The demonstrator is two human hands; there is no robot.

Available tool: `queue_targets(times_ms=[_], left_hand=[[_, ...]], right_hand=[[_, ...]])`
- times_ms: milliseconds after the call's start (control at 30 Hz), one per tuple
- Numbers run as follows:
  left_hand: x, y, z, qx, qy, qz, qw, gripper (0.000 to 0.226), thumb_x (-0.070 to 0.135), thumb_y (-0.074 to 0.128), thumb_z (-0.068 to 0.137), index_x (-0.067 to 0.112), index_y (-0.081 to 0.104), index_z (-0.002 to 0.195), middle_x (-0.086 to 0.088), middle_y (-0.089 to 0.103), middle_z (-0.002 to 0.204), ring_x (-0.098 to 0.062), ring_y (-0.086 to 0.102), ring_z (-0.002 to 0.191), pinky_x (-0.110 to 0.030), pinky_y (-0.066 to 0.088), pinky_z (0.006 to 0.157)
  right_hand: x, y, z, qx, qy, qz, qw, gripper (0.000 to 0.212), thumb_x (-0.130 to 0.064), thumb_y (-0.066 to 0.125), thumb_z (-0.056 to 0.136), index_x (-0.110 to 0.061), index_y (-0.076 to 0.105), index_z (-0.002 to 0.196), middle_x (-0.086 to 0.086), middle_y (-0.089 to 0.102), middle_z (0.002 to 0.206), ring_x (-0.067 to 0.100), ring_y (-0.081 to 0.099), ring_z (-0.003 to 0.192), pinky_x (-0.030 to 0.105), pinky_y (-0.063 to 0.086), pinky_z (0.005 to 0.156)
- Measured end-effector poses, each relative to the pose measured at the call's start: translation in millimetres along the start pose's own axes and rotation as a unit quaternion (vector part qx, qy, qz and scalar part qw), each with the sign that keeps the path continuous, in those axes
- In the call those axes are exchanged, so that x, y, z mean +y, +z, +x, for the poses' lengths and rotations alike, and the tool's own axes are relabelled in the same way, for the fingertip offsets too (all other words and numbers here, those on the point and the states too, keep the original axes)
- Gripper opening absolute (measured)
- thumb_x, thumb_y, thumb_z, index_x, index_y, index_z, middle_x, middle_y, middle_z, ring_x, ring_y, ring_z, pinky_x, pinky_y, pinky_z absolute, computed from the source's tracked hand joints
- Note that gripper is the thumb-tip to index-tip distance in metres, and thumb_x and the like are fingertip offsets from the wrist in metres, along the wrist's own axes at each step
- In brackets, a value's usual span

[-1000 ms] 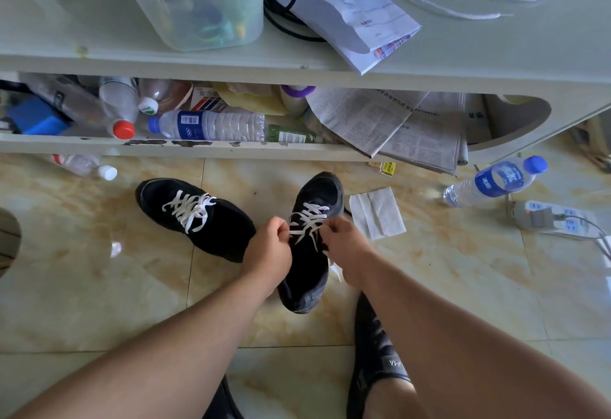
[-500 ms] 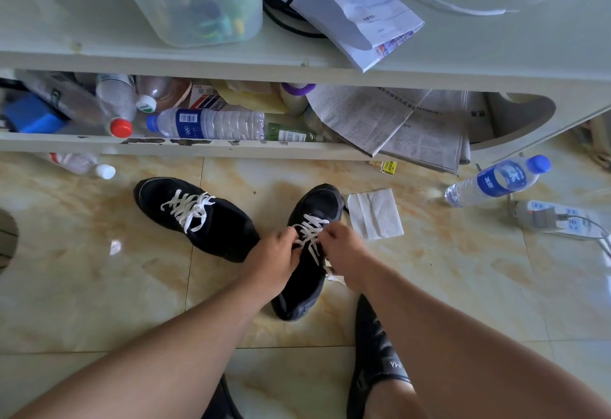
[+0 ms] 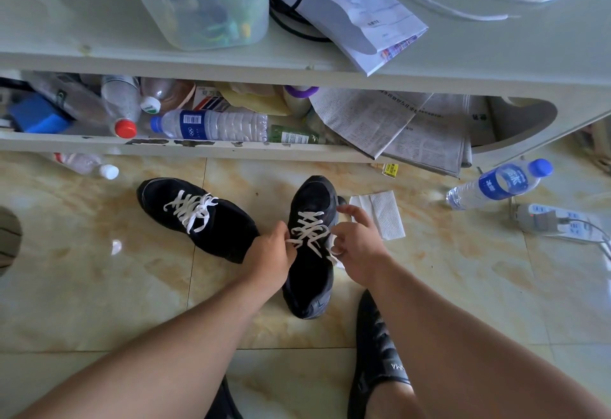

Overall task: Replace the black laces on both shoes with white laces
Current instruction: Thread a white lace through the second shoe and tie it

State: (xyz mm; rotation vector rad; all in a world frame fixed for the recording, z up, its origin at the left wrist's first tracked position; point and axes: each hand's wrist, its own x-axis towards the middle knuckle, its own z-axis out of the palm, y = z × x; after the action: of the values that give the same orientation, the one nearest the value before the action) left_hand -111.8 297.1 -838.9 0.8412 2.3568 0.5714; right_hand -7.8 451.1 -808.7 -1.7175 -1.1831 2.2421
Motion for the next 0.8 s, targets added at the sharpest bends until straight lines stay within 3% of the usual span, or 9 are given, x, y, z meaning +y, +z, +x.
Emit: queue_targets(times_ms=[100,200,300,433,567,667,800], left_hand=[[1.2,-1.7,-1.8,0.0,-0.011,-0.001,1.0,0.011,0.015,0.05,0.102,0.015,0.045,0.092,0.003,0.05,0.065,-0.025,0.049,0.061,-0.028,0.021,0.045],[3.3,-1.5,-4.0,-0.007,-0.019,-0.009,1.0,0.014,0.016,0.05,0.102,0.015,0.044,0.09,0.002,0.05,0.065,-0.025,0.052,0.061,-0.037,0.026,0.05],[4.7,0.1,-6.2,-0.017,-0.018,-0.048,0.999,0.017,0.021,0.052,0.103,0.017,0.046,0.088,-0.001,0.055,0.069,-0.026,0.056,0.065,-0.039,0.032,0.055],[6.1,2.9,-9.7,-0.008,-0.025,-0.145,0.989,0.023,0.031,0.061,0.102,0.025,0.049,0.083,0.0,0.057,0.077,-0.018,0.055,0.067,-0.037,0.04,0.059],[7.6,7.0,-11.1,0.022,-0.118,-0.195,0.974,0.019,0.031,0.06,0.104,0.025,0.05,0.088,0.004,0.063,0.081,-0.017,0.057,0.071,-0.033,0.043,0.062],[8.4,9.7,-9.3,0.014,-0.166,-0.221,0.961,0.018,0.028,0.058,0.103,0.025,0.048,0.088,0.004,0.059,0.076,-0.02,0.052,0.068,-0.034,0.04,0.062],[5.2,0.9,-7.0,-0.024,-0.137,-0.116,0.983,0.02,0.029,0.055,0.102,0.023,0.043,0.087,0.002,0.054,0.066,-0.022,0.051,0.063,-0.034,0.037,0.056]], right_hand=[[-4.3,3.4,-1.5,-0.007,-0.024,-0.119,0.993,0.051,0.015,0.047,0.083,-0.02,0.068,0.113,0.002,0.043,0.064,0.012,0.034,0.046,0.028,0.029,0.045],[-7.1,6.7,-4.4,-0.008,-0.08,-0.308,0.948,0.048,0.01,0.044,0.083,-0.027,0.069,0.101,0.003,0.059,0.084,0.014,0.043,0.051,0.027,0.036,0.047],[-5.7,5.5,-4.0,-0.004,-0.092,-0.404,0.91,0.048,0.004,0.043,0.085,-0.033,0.066,0.104,-0.001,0.064,0.097,0.016,0.051,0.06,0.021,0.039,0.045],[7.2,-6.2,-4.6,0.015,-0.098,-0.409,0.907,0.04,-0.013,0.057,0.091,-0.035,0.057,0.124,-0.007,0.06,0.092,0.011,0.058,0.069,0.018,0.042,0.048],[25.5,-12.0,-11.4,0.024,-0.072,-0.373,0.925,0.049,-0.042,0.072,0.087,-0.036,0.05,0.13,-0.012,0.061,0.1,0.005,0.063,0.083,0.021,0.046,0.058],[35.4,-7.4,-12.7,0.014,-0.04,-0.376,0.926,0.048,-0.04,0.071,0.087,-0.032,0.051,0.13,-0.007,0.063,0.099,0.009,0.064,0.078,0.022,0.047,0.057],[36.3,-3.7,-11.0,0.028,-0.066,-0.42,0.905,0.049,-0.04,0.065,0.088,-0.026,0.054,0.134,-0.004,0.065,0.103,0.011,0.064,0.082,0.027,0.051,0.062]])
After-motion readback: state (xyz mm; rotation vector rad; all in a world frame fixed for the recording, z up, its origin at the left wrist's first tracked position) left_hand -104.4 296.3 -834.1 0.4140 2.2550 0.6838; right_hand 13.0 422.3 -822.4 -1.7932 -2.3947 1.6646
